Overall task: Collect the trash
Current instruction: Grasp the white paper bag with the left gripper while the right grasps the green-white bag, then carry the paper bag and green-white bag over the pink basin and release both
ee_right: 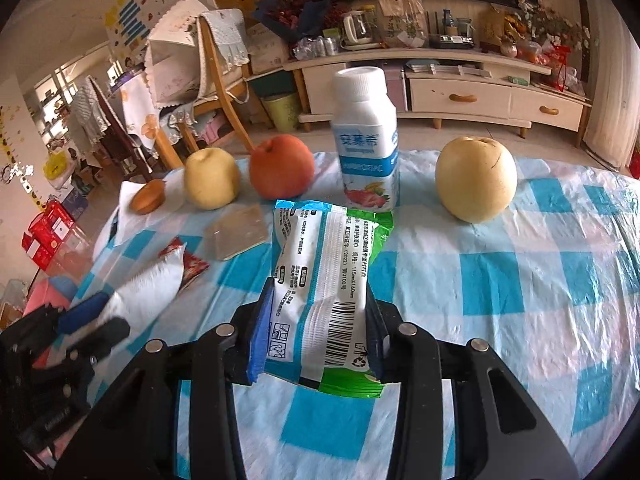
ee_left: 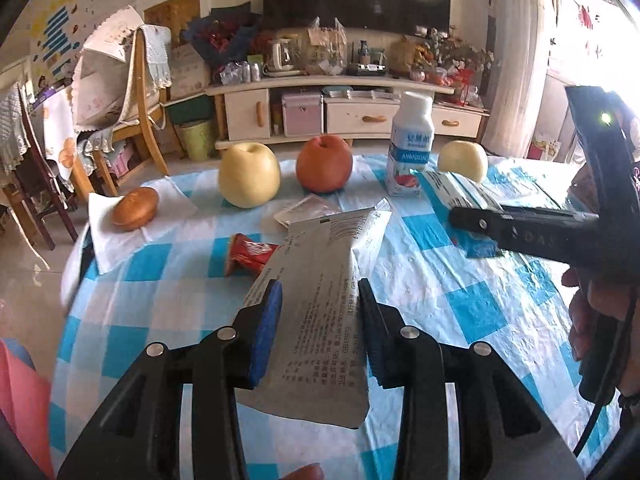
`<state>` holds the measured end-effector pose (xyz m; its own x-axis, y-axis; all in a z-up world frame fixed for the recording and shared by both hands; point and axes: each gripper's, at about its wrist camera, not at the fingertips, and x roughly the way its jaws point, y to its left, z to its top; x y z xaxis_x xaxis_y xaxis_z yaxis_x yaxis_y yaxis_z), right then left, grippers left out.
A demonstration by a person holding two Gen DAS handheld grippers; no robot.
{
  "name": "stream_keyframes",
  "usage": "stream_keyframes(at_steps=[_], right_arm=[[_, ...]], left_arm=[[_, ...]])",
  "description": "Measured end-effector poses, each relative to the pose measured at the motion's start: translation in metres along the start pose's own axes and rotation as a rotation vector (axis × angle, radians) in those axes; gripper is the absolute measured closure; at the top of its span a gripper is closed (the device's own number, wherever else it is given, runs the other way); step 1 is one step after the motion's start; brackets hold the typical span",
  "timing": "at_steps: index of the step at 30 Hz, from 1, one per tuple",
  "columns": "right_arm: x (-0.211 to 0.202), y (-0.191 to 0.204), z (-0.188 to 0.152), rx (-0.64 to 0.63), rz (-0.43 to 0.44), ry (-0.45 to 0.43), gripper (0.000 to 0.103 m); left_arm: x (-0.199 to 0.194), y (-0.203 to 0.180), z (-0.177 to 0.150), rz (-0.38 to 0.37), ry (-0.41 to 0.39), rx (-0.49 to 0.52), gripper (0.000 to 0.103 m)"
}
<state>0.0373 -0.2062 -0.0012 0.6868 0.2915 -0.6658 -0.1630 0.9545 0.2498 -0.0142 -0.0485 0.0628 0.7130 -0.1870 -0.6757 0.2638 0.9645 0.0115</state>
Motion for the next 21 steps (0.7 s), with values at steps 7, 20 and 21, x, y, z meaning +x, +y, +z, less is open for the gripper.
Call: stream_keyframes(at_steps=[7, 20, 21], right_arm=[[-0.025, 0.028, -0.006, -0.038, 0.034, -0.021, 0.063], [-0.057, 0.144, 0.004, -0.180, 0.178, -0.060, 0.063], [-0.058, 0.155, 0.005, -0.193, 0.192, -0.060, 0.063]], left_arm=[[-0.030, 0.023, 0.002, 0.044, -0.044, -0.037, 0.063], [-0.111, 0.120, -0.017, 0.221, -0.112, -0.158, 0.063], [-0.118, 0.126, -0.019, 0.235, -0.119, -0.166, 0.063]])
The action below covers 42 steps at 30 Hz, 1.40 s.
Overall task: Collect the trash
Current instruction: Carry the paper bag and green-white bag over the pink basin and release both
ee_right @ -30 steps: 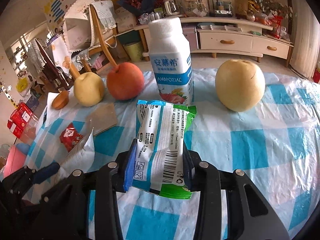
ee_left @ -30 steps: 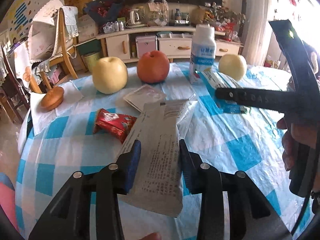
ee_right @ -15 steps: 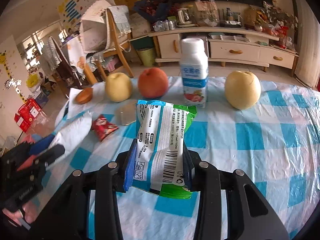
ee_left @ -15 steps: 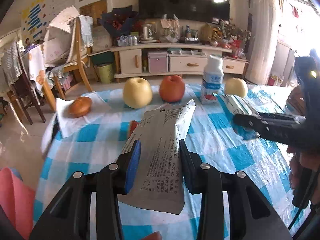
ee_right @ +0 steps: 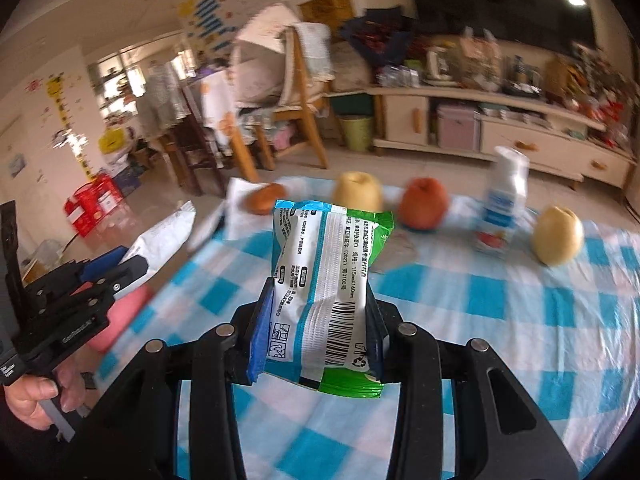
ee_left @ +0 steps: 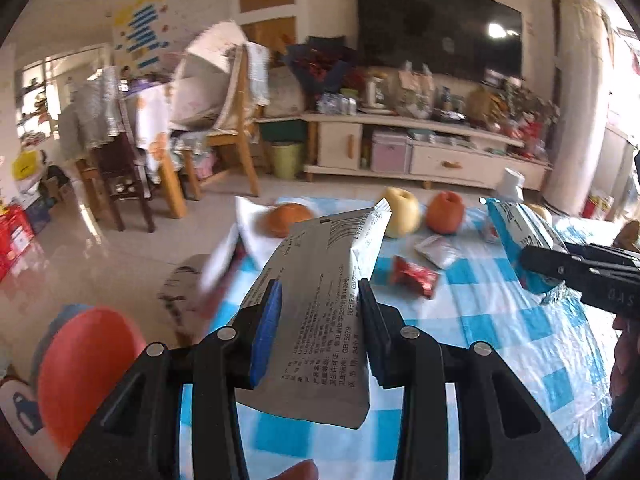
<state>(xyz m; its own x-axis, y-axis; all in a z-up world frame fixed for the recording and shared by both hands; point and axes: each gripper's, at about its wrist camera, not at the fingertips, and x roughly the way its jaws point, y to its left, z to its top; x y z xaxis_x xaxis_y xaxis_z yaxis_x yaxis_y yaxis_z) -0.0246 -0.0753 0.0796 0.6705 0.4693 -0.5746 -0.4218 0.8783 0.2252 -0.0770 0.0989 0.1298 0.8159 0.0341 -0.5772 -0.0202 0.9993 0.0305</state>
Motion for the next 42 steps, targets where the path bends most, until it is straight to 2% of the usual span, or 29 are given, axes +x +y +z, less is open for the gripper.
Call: stream_keyframes(at_steps=[7, 13, 17, 22, 27, 31, 35, 36, 37, 38, 40, 42], right_arm=[[0.026, 0.102, 0.020, -0.120, 0.136, 0.011, 0.063], [0.061, 0.191, 0.028, -0.198, 0.248, 0.041, 0.063], [0.094, 0.245, 0.024, -0.242, 0.301, 0.087, 0.063], [0.125, 0.288, 0.014, -0.278, 0.314, 0.141, 0.063], [0.154, 0.314, 0.004, -0.302, 0.304, 0.190, 0.063], [0.169, 0.328, -0.004, -0.313, 0.298, 0.219, 0.063], [0.186, 0.338, -0.011, -0.332, 0.305, 0.272, 0.061], [0.191, 0.338, -0.013, -0.326, 0.297, 0.286, 0.059], [0.192, 0.337, -0.013, -0.319, 0.285, 0.287, 0.053], [0.193, 0.333, -0.012, -0.303, 0.265, 0.278, 0.047], [0.190, 0.322, -0.007, -0.265, 0.257, 0.250, 0.015], [0.187, 0.316, -0.005, -0.249, 0.253, 0.227, 0.009]], left_arm=[[-0.041, 0.079, -0.001, 0.125, -0.041, -0.062, 0.063], [-0.060, 0.159, -0.015, 0.232, -0.033, -0.142, 0.063], [-0.059, 0.206, -0.031, 0.286, -0.005, -0.184, 0.063], [-0.042, 0.258, -0.053, 0.318, 0.049, -0.249, 0.063], [-0.028, 0.279, -0.070, 0.324, 0.092, -0.276, 0.063], [-0.016, 0.280, -0.080, 0.301, 0.115, -0.294, 0.062], [-0.002, 0.282, -0.086, 0.300, 0.139, -0.318, 0.056], [0.001, 0.283, -0.087, 0.307, 0.150, -0.322, 0.055], [0.004, 0.285, -0.088, 0.321, 0.161, -0.332, 0.047], [0.005, 0.290, -0.089, 0.342, 0.168, -0.354, 0.029], [-0.001, 0.300, -0.091, 0.377, 0.151, -0.394, 0.008], [-0.006, 0.304, -0.090, 0.398, 0.125, -0.409, 0.008]])
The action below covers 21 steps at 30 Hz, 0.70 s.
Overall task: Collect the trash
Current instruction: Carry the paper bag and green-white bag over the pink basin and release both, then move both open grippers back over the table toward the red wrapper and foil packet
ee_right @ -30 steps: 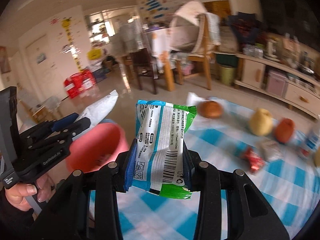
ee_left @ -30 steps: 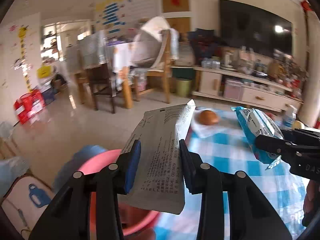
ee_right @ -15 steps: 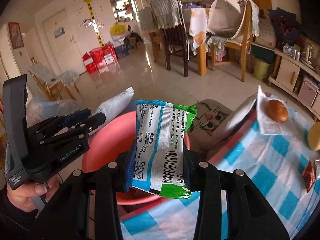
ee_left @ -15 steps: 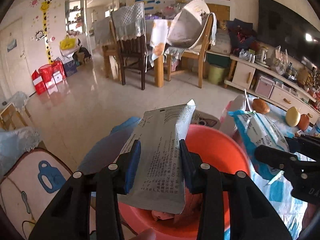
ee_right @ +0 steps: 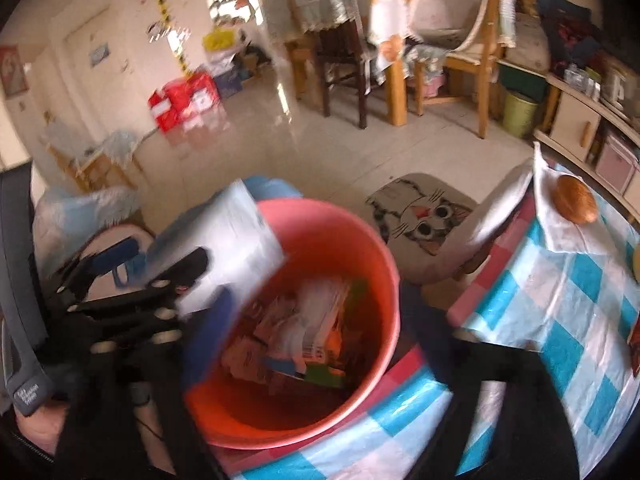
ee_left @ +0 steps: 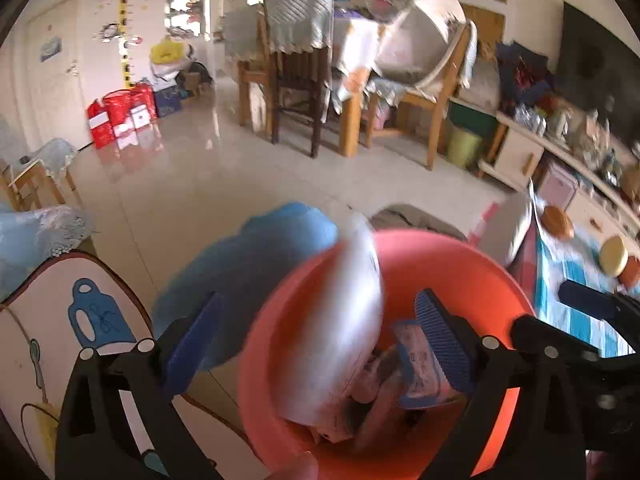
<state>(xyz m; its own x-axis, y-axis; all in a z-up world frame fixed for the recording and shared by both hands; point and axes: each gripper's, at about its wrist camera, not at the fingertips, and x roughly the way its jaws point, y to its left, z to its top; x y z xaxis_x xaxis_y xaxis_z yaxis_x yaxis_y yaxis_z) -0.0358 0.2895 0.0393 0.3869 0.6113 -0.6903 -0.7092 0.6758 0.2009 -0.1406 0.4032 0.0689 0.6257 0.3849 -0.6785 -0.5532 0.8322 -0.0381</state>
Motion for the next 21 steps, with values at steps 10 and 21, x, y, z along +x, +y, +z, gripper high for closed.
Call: stream_keyframes(at_steps=[10, 21], right_arm=[[-0.067, -0.044, -0.018, 0.045, -0.036, -0.112, 0.009], [-0.198, -0.207, -0.116, 0.217, -0.341, -0.172, 0.009]], left_arm=[[-0.035, -0.023, 0.010, 0.009, -0.096, 0.068, 0.008], [-0.069, -0.154, 0.004, -0.172, -0.133, 0.173, 0.008]])
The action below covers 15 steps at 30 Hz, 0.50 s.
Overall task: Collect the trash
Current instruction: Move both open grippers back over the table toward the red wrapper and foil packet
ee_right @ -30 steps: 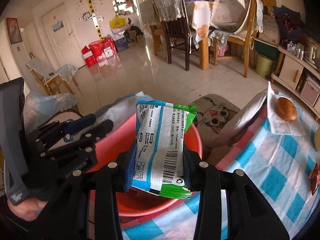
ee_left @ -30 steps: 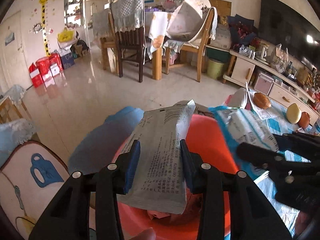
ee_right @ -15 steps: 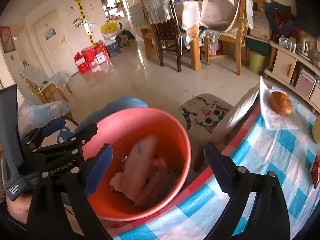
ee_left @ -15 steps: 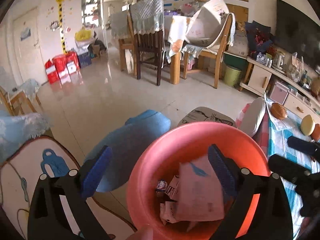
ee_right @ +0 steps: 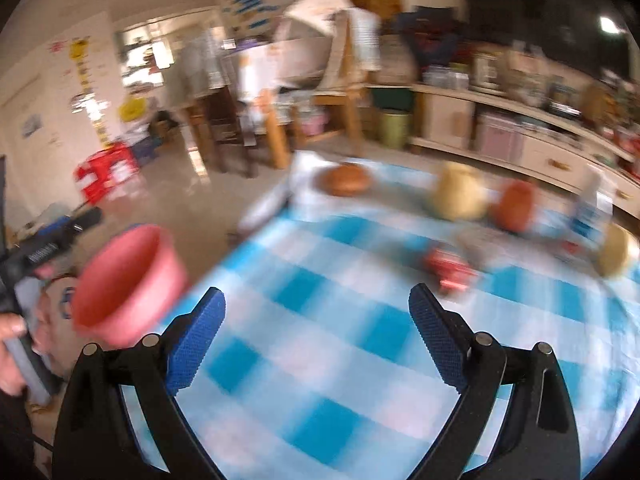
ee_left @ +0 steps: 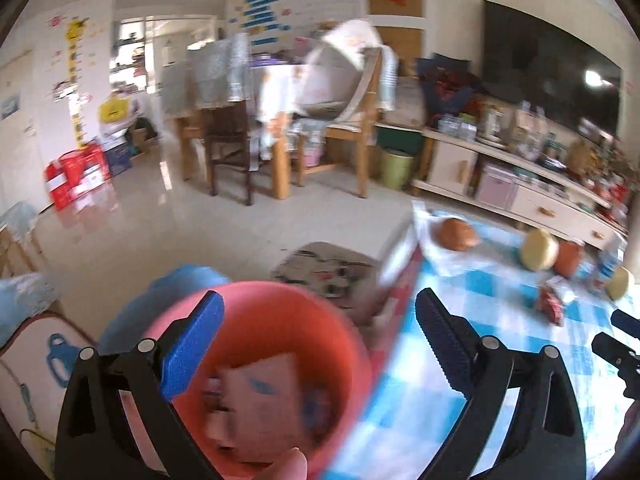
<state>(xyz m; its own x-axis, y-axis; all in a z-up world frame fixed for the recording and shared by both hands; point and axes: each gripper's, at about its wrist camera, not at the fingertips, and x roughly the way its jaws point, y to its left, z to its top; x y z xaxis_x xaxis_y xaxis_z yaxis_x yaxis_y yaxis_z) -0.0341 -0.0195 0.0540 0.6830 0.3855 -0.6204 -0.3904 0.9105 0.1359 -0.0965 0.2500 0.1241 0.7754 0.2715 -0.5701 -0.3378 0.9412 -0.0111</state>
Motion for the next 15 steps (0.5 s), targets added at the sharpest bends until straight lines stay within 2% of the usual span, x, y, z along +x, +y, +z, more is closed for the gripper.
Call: stream_keyframes(at_steps=[5, 9, 12, 15], right_arm=[[-0.014, -0.100, -0.016, 0.097, -0.137, -0.005, 0.009], [-0.004, -0.144, -0.012, 0.094, -0.180, -0.018, 0.009], [0.022, -0.160, 0.001, 0.039, -0.164, 0.000, 0.009], [0.058, -0.163, 0.014, -0.037, -0.119, 0.040, 0.010]], left_arm=[[0.021, -0.102, -0.004, -0.114, 0.041, 0.048, 0.008], [0.045, -0.189, -0.015, -0.191, 0.083, 0.111, 0.007], [0.066, -0.233, -0.023, -0.172, 0.114, 0.134, 0.008], [0.091, -0.250, -0.025, -0.136, 0.164, 0.072, 0.008]])
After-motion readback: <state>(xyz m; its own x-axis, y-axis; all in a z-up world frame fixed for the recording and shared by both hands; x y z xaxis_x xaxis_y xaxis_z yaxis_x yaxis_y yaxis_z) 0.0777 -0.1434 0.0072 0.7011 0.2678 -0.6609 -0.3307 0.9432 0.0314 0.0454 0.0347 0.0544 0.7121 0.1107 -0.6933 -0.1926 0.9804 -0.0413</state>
